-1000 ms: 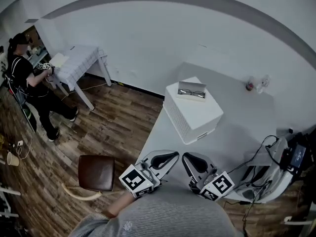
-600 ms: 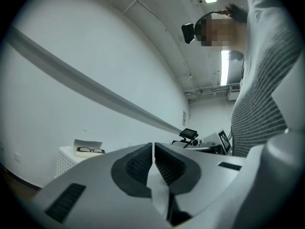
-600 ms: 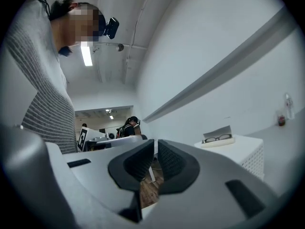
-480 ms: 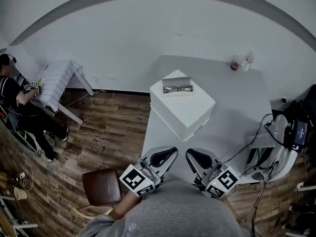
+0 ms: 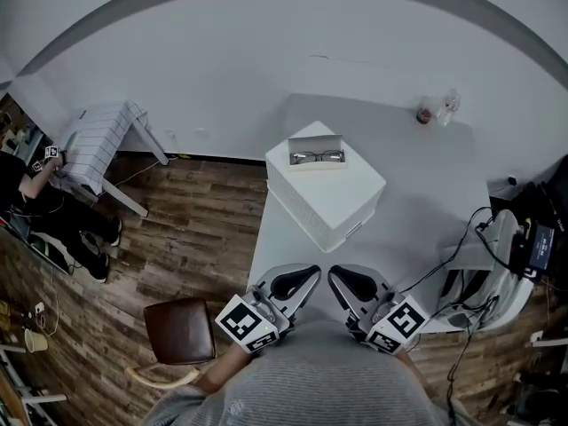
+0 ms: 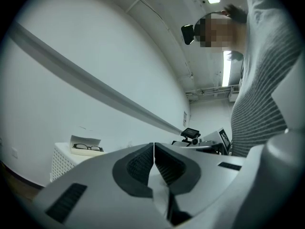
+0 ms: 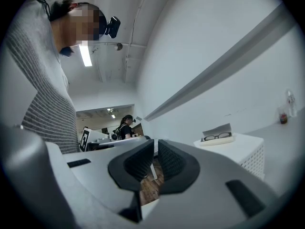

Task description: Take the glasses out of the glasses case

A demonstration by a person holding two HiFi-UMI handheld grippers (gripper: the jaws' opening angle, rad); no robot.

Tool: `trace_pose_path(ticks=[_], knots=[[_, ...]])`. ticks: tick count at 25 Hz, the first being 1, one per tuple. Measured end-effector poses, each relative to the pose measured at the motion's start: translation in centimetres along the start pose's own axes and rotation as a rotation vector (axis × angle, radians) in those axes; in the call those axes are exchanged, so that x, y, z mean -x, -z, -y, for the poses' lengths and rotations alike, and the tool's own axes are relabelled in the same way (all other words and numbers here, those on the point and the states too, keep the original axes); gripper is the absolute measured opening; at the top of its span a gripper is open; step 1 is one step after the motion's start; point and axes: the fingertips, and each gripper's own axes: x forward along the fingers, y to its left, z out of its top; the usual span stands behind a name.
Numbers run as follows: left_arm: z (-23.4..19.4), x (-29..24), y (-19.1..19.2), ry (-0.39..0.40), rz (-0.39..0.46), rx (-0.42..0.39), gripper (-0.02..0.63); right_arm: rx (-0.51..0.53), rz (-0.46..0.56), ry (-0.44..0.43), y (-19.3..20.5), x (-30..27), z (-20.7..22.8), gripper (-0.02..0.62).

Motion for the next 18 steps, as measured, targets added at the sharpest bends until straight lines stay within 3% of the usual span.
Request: trace_pose_path(ticks=[10,15,18], knots=[[-2.0,-2.0,0.4,0.014,-0.054,-0.021,0.015,-0.016,-0.005,0.002,0.0,0.3,1.4,0.017],[-5.2,-3.2,0.6,0.005,-0.175,-0.130,0.022,-0.028,-0.003,0.003,0.1,0.4,2.1,0.017],[-6.9,-3.8,0.1,-0.006,-0.213,-0.201,0.111,-0.033,-0.001,-0.001,0.2,0.5,2.3,0.017]])
